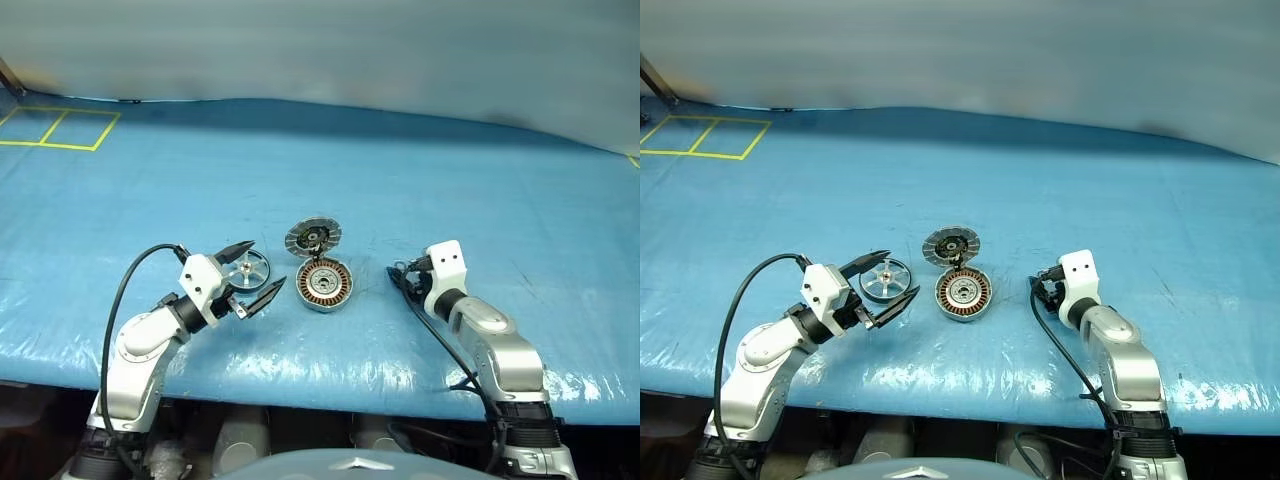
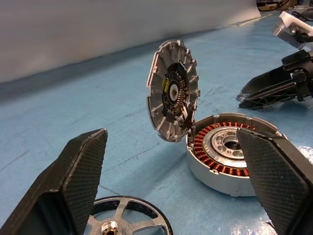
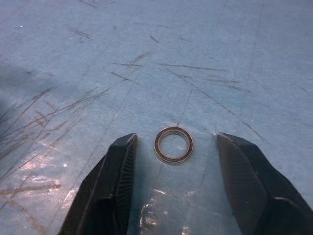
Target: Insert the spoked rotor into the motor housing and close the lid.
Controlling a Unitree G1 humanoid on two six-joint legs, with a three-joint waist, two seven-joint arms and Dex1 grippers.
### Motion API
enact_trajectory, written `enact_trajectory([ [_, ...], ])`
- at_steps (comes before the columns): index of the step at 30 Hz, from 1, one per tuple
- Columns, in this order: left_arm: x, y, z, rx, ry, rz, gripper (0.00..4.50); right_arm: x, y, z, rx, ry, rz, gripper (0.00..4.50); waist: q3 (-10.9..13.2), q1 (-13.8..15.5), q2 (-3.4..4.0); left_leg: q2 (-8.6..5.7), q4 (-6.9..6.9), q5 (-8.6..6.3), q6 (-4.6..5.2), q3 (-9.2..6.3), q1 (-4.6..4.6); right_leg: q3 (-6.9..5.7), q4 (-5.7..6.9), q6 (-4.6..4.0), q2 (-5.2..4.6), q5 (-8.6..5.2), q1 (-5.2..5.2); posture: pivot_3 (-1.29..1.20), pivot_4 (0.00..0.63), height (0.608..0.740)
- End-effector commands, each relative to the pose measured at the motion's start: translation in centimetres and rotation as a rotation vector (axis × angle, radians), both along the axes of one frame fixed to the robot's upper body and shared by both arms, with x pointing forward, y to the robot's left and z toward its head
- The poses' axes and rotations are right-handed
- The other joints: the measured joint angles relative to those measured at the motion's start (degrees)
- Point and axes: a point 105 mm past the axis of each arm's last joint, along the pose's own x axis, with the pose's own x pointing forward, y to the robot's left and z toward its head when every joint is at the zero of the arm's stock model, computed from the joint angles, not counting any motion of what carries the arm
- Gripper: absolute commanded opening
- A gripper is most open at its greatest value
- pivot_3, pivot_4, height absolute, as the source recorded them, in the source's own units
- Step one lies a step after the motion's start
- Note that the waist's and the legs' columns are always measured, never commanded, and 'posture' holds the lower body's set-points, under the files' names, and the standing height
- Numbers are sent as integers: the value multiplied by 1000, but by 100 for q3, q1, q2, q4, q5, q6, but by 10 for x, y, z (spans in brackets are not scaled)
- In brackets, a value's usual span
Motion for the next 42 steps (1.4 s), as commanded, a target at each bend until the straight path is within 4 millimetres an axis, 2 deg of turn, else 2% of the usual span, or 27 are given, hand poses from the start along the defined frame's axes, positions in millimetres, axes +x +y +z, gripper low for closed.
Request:
enact_trajectory([
  [1,-1,-5,8,0,-49,-19,4500,-4,1,-11,28,51,-6,1398,0,-4,1,0,0,0,0,0,1,0,0,0,0,0,1,0,150,740],
  [3,-2,-5,7,2,-48,-22,4500,-4,1,-12,29,53,-6,766,-1,-6,1,0,0,0,0,0,2,0,1,0,0,0,1,0,150,740],
  [4,-2,-5,6,7,-45,-24,4500,-4,1,-11,28,54,-6,677,-1,-5,1,0,0,0,0,0,3,0,1,0,0,0,1,0,150,740],
  [8,-7,-7,-1,15,-31,-51,4500,-5,5,-4,35,21,29,678,-1,-6,2,0,0,0,0,0,3,0,0,0,0,0,2,0,150,740],
  [14,-14,-11,-9,-10,1,-121,4500,-14,42,38,137,-156,267,678,4,-15,10,1,-2,0,1,0,-3,0,2,-1,0,-1,-6,0,150,740],
  [22,-20,-15,-20,23,6,-205,4500,-24,76,61,112,-226,459,678,4,-8,10,1,-1,0,0,1,-5,0,2,-1,0,-1,-9,0,150,740],
  [27,-20,-19,-28,24,5,-214,4500,-32,106,57,89,-200,607,678,4,-9,11,1,-2,-1,0,1,-7,0,1,-2,0,-1,-11,0,150,740],
  [31,-20,-21,-31,26,3,-216,4500,-33,117,50,75,-186,652,678,4,2,10,1,-2,0,0,1,-10,0,0,-2,0,-1,-12,0,150,740],
  [35,-20,-22,-32,22,1,-215,4500,-31,122,44,82,-173,664,678,4,2,10,1,-1,0,0,1,-9,-1,2,-1,0,-1,-11,0,150,740],
  [42,-20,-22,-34,25,-2,-208,4500,-26,119,37,58,-155,651,678,4,0,10,1,-2,0,1,0,-8,-1,3,-1,0,-1,-11,0,150,740],
])
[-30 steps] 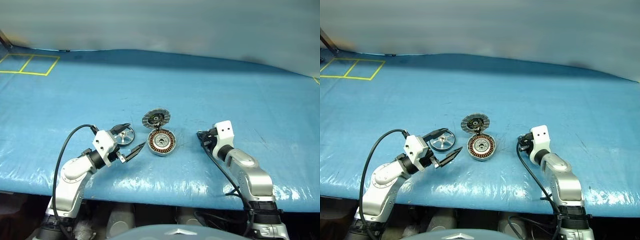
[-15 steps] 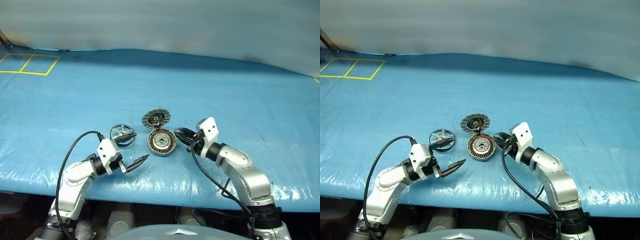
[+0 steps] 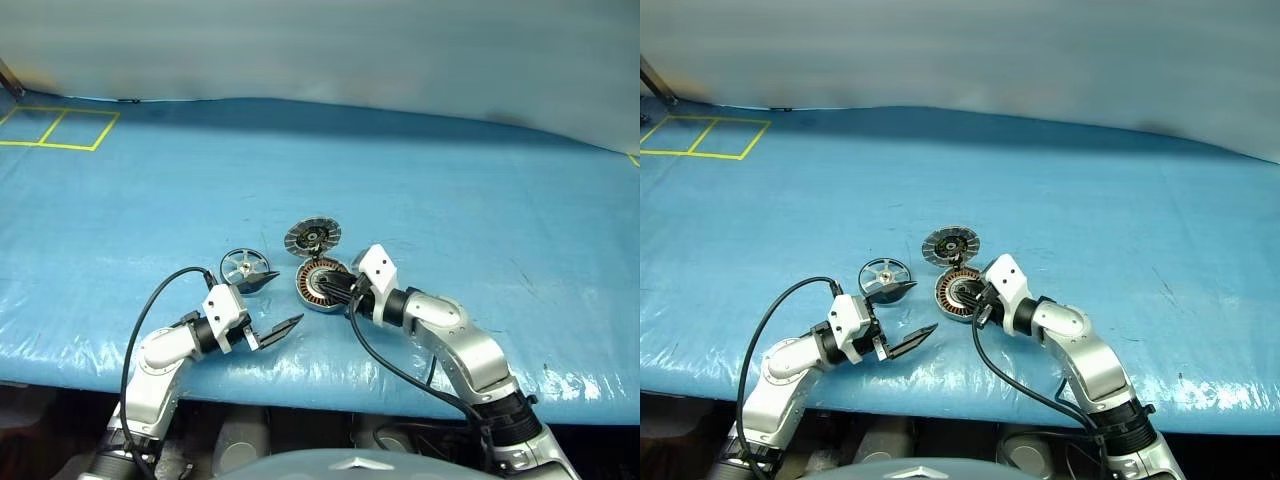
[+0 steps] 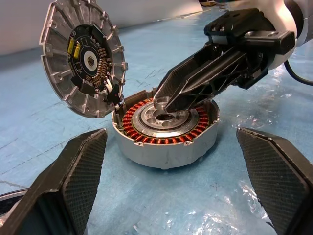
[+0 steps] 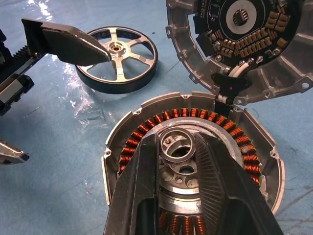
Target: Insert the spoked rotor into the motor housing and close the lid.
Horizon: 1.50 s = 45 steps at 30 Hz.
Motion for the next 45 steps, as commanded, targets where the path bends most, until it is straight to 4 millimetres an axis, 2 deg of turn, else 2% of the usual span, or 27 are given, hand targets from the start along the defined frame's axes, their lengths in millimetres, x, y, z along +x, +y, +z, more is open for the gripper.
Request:
enact_trajectory([
  [1,0,-1,5,-3,-39,-1,4500,4,1,12,11,-56,8,678,0,0,0,0,0,0,0,0,0,0,0,0,0,0,0,0,150,740],
  [17,0,0,2,12,-31,1,4500,5,2,5,-20,-47,15,678,0,-1,0,0,1,0,0,0,3,0,2,1,0,0,3,0,150,740],
  [21,0,1,1,14,-31,4,4500,3,4,9,-8,-62,30,1988,0,0,0,0,1,0,0,0,5,0,2,0,0,0,4,0,150,740],
  [29,0,2,0,17,-26,9,4500,3,6,13,15,-68,32,1988,0,-3,0,0,1,0,0,0,5,0,2,1,0,0,4,0,150,740],
  [39,-1,1,-5,25,-11,7,4500,8,7,26,124,-49,1,1988,0,-2,0,0,1,0,0,0,5,0,3,1,1,0,5,0,150,740],
  [42,-2,1,-5,28,-8,7,4500,11,5,22,114,-38,-23,1396,0,-4,0,0,1,0,0,0,6,0,4,1,0,0,4,0,150,740],
  [45,-2,1,-6,32,-10,9,4500,11,3,16,73,-26,-28,371,0,-3,1,0,1,0,0,0,6,0,4,0,1,0,4,0,150,740],
])
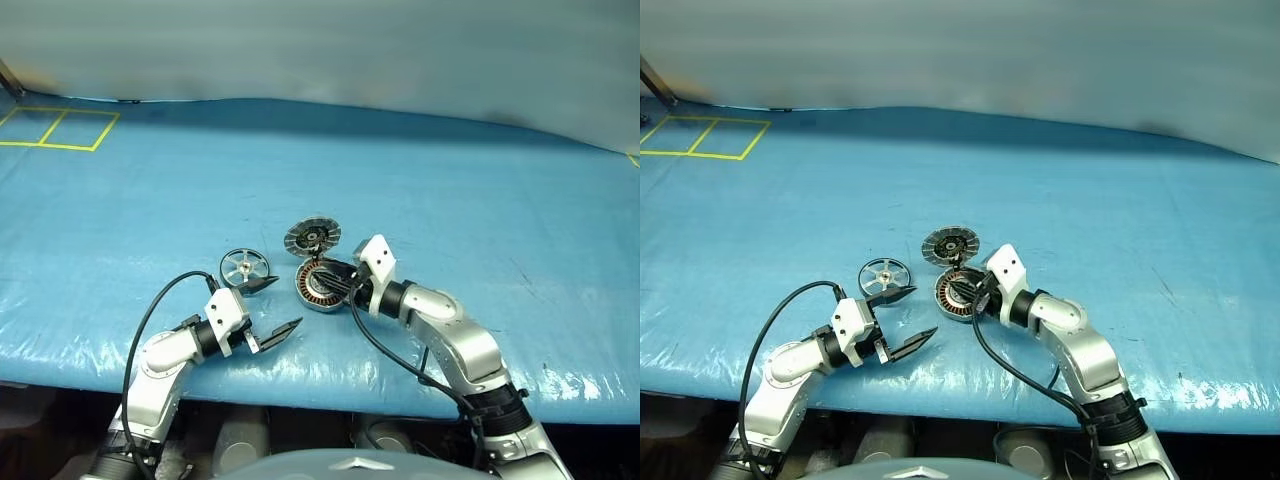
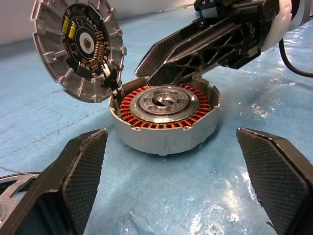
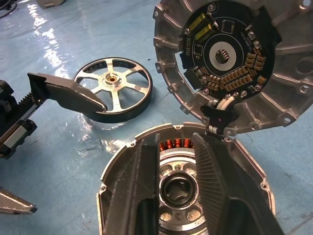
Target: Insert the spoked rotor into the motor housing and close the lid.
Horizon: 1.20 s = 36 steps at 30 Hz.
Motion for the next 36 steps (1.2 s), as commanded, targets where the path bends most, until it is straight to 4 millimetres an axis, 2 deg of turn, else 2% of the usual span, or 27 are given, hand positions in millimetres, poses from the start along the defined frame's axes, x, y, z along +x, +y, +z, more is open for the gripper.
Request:
enact_trajectory([
  [1,-1,-2,4,1,-32,-10,4500,1,-1,3,-23,-18,-2,118,0,1,0,0,0,0,0,0,-1,0,0,0,0,0,0,0,150,740],
  [6,-2,-1,3,5,-31,-8,4500,-1,1,0,-31,-11,10,51,0,-3,0,0,0,0,0,0,0,0,1,0,0,0,0,0,150,740],
  [13,-1,0,3,10,-33,-4,4500,-4,3,-15,-123,6,38,51,-1,-3,0,0,0,0,0,0,1,0,0,0,0,0,1,0,150,740],
  [18,-1,1,2,15,-31,-1,4500,-1,-2,-24,-186,11,7,51,-3,-3,0,0,0,0,0,0,13,0,0,0,0,0,9,0,150,740],
  [30,-2,1,2,18,-27,-1,4500,-7,-9,-38,-390,-28,45,51,-35,11,3,0,4,-1,-2,0,21,0,-3,-1,-1,-1,-4,0,150,740],
  [36,-1,0,2,16,-28,0,4500,-6,-22,-47,-455,-5,13,51,-47,11,1,0,9,-4,-6,-1,26,0,-3,-1,-2,-1,-2,0,150,740],
])
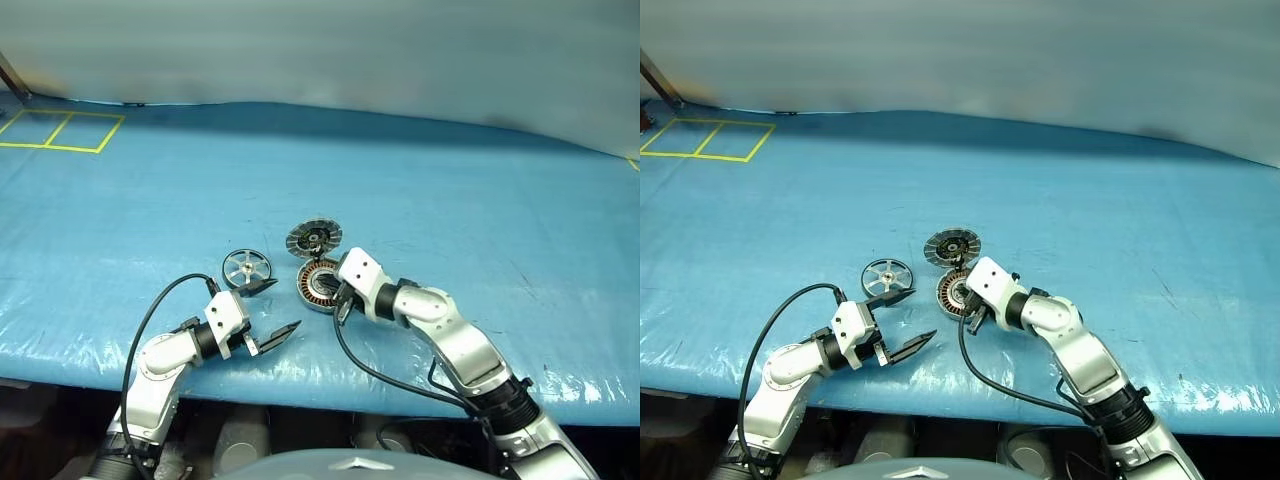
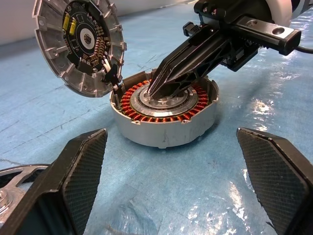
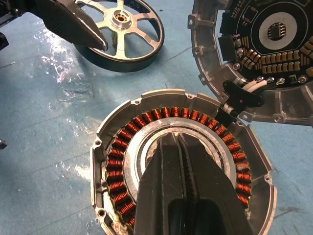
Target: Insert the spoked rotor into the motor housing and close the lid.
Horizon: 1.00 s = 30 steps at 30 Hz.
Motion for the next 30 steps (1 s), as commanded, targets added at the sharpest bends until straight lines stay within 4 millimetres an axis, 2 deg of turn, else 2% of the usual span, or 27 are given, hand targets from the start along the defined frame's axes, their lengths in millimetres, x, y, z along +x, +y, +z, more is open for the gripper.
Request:
enact_trajectory([
  [1,0,-1,5,-1,-24,-2,4500,-1,-23,-34,-128,100,-84,51,-8,0,-3,0,1,0,0,0,1,0,0,0,0,0,0,0,150,740],
  [4,0,-1,5,-1,-24,-3,4500,-2,-26,-38,-172,94,-75,51,-28,0,-3,0,6,-17,-28,0,3,0,0,0,-1,0,3,0,150,740],
  [18,0,0,5,1,-23,3,4500,-6,-28,-51,-278,80,-50,51,-105,0,-19,0,16,-23,-34,6,3,-3,-14,-1,-14,-1,7,0,150,740],
  [24,-1,1,3,2,-20,9,4500,5,-20,-21,-85,42,-104,51,-106,3,-12,0,11,-32,-34,5,0,-7,-14,-1,-13,-1,3,0,150,740],
  [30,-1,0,3,1,-18,9,4500,6,-11,9,73,12,-90,51,-78,-2,-2,0,8,-32,-34,6,-12,-6,-16,-1,-13,-1,-8,0,150,740],
])
